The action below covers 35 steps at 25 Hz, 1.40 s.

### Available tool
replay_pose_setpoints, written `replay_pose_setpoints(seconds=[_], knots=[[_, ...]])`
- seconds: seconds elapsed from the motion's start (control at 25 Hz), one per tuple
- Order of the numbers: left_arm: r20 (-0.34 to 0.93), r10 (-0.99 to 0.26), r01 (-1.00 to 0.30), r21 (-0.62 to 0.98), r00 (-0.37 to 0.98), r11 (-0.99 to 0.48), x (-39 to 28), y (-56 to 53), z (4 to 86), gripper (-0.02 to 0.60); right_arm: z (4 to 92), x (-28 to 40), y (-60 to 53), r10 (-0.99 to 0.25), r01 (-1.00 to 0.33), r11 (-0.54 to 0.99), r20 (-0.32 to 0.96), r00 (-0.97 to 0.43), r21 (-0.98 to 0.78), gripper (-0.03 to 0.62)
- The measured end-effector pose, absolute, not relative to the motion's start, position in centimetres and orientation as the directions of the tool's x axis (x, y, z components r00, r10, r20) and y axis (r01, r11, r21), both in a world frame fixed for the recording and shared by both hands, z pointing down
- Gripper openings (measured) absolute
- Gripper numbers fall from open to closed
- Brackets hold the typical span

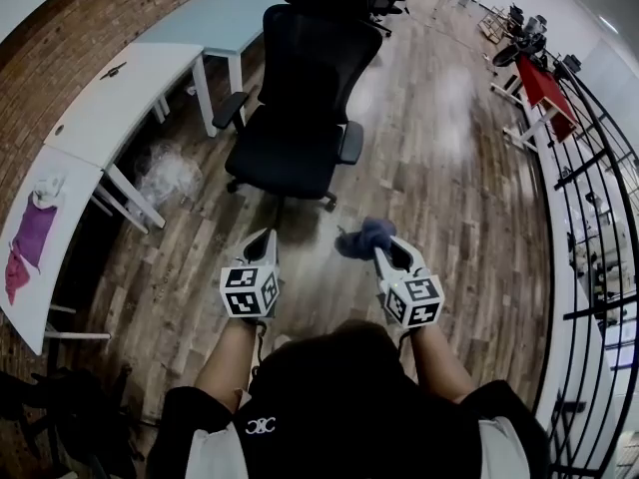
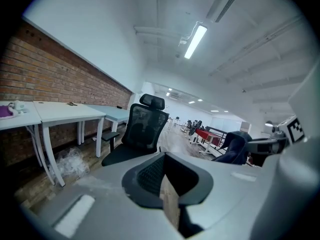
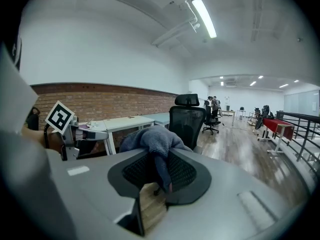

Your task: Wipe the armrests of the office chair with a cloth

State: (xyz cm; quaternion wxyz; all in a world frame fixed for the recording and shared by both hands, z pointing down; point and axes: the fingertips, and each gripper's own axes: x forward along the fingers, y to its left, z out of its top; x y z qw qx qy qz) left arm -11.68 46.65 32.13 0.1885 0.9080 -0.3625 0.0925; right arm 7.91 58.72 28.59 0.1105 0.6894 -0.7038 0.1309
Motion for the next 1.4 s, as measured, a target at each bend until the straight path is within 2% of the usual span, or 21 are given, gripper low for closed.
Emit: replay_pose_setpoints(seconds=[0.24,0.48,1.04,1.4], knots=[[0.342,-0.579,-0.67,0.298,0.74,-0.68,-11.9,46.0,34.5,0.006,30.0,7.1,58.1,-0.928,-1.0,-0.008,0.371,0.0,-0.02,0.091],[0.375,-0.573,-0.678,0.272,0.728,-0.683,-10.3,43.0,36.0,0.006,31.6,8.2,53.7,-0.93,-0.998,0.018,0.366,-0.036,-0.053,0.091],[0.41,-0.612,-0.721,0.197,0.676,-0.665,4.9,30.3,34.7,0.006,35.5,23.4,39.5,-0.884,-0.985,0.094,0.442,-0.149,-0.143,0.091],[0.443,-0.659,-0.783,0.197,0.608,-0.59,8.8,25.8,34.1,0.006,38.6,27.9,33.8,-0.816,-0.97,0.181,0.525,-0.242,-0.165,0.091]])
